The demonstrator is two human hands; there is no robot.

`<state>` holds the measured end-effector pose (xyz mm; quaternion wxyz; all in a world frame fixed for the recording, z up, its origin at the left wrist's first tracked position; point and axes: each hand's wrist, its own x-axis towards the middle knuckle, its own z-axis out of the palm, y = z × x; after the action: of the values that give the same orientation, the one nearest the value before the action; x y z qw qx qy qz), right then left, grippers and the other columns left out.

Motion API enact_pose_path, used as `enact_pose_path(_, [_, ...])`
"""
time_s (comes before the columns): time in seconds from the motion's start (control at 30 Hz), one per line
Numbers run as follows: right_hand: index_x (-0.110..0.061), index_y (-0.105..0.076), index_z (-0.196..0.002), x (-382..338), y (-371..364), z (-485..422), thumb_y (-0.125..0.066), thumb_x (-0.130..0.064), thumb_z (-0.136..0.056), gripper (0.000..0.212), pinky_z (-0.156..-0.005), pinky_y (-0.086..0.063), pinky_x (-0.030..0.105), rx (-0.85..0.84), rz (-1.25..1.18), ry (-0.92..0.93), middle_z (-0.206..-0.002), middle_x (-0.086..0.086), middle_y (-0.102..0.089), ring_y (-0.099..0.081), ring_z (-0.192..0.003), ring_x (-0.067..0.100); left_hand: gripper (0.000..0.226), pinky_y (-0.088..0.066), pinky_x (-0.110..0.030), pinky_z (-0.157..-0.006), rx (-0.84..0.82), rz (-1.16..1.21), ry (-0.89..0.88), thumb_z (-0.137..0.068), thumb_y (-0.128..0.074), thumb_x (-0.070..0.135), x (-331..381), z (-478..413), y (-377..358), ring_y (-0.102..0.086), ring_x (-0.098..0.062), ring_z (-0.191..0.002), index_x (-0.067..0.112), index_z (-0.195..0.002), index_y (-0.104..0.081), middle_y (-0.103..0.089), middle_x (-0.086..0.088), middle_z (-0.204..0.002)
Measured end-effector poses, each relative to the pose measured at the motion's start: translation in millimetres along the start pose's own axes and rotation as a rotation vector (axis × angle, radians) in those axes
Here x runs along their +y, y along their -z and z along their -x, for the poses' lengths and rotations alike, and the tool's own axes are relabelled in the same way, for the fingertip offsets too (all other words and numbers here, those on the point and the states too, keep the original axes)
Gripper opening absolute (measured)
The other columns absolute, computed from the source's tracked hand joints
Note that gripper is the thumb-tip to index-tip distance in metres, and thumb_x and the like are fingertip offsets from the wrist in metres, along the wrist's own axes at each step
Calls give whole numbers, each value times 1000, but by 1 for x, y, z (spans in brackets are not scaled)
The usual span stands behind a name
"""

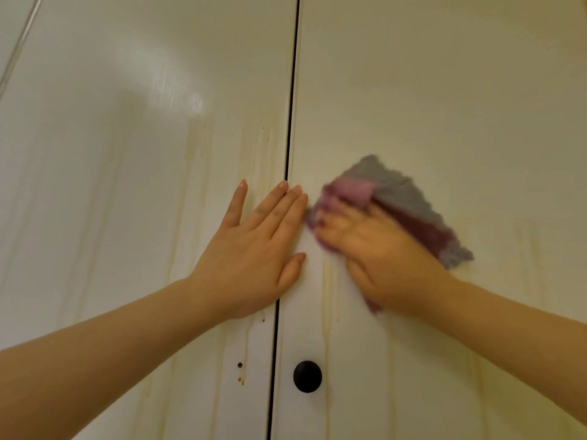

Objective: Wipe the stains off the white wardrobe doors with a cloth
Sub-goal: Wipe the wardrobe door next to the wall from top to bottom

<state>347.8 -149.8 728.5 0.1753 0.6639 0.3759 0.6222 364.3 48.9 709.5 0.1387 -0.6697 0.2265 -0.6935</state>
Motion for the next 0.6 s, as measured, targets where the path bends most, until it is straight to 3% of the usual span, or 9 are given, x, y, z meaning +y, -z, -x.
enact_pose_path(0.07, [1, -61, -118, 2, 8, 7, -36, -10, -90, 39, -108, -26, 37, -45, -46, 127, -125, 21, -56, -49, -121, 37, 63, -15, -54, -108, -5, 2, -11, -92, -29, 37, -2, 1, 0, -35, -31, -136, -3, -140, -39, -41, -17, -144])
enact_pose_path(0.17, [4, -63, -113, 31, 21, -13, -36, -5, -85, 40, -103, -22, 32, 39, -85, -206, -119, 24, -60, -53, -113, 44, 63, -15, -53, -108, 4, 6, -15, -92, -30, 36, -2, 0, 1, -34, -29, -136, -3, -140, -37, -41, -17, -144])
enact_pose_path(0.2, [5, -63, -111, 32, 20, -17, -35, -5, -80, 43, -101, -23, 34, 63, -38, -242, -116, 24, -61, -54, -111, 46, 62, -15, -53, -108, 7, 12, -10, -92, -30, 35, -1, 0, 1, -33, -28, -136, -4, -140, -37, -41, -17, -144])
enact_pose_path(0.33, [-3, -58, -121, -2, 4, 22, -34, -9, -93, 38, -107, -29, 38, -86, -114, 225, -123, 18, -59, -48, -122, 31, 60, -15, -54, -107, 16, 34, -4, -91, -29, 30, 0, 3, -1, -36, -30, -135, -4, -139, -39, -42, -18, -144])
enact_pose_path(0.37, [-5, -58, -122, -1, 8, 28, -39, -7, -90, 37, -108, -29, 35, -114, -121, 265, -125, 16, -58, -48, -122, 28, 59, -15, -53, -107, 15, 37, -7, -90, -28, 28, 0, 5, -1, -35, -30, -135, -4, -139, -38, -41, -18, -144])
enact_pose_path(0.43, [-2, -62, -116, 11, 15, 21, -42, -5, -83, 39, -107, -27, 26, -80, -115, 124, -117, 17, -63, -55, -113, 28, 59, -15, -53, -108, 18, 45, -10, -89, -28, 25, 1, 8, -2, -33, -28, -136, -3, -140, -37, -40, -18, -145])
enact_pose_path(0.5, [1, -65, -111, 17, 18, 10, -37, -6, -79, 42, -107, -25, 27, 8, -86, -75, -114, 19, -64, -57, -111, 34, 59, -14, -53, -108, 15, 59, -2, -89, -28, 24, 2, 9, -2, -33, -27, -136, -3, -140, -37, -40, -18, -145])
enact_pose_path(0.53, [2, -64, -112, 14, 15, 11, -37, -6, -80, 42, -108, -24, 31, 4, -63, -62, -116, 19, -63, -54, -115, 34, 59, -14, -53, -108, 12, 63, 6, -88, -29, 24, 2, 10, -1, -34, -27, -136, -3, -140, -37, -41, -18, -145])
enact_pose_path(0.6, [-2, -60, -119, 1, 5, 28, -35, -7, -88, 40, -109, -26, 37, -81, -107, 158, -123, 16, -59, -47, -123, 29, 60, -15, -53, -108, 14, 66, 13, -87, -29, 24, 3, 10, -1, -36, -27, -135, -3, -139, -39, -42, -18, -144])
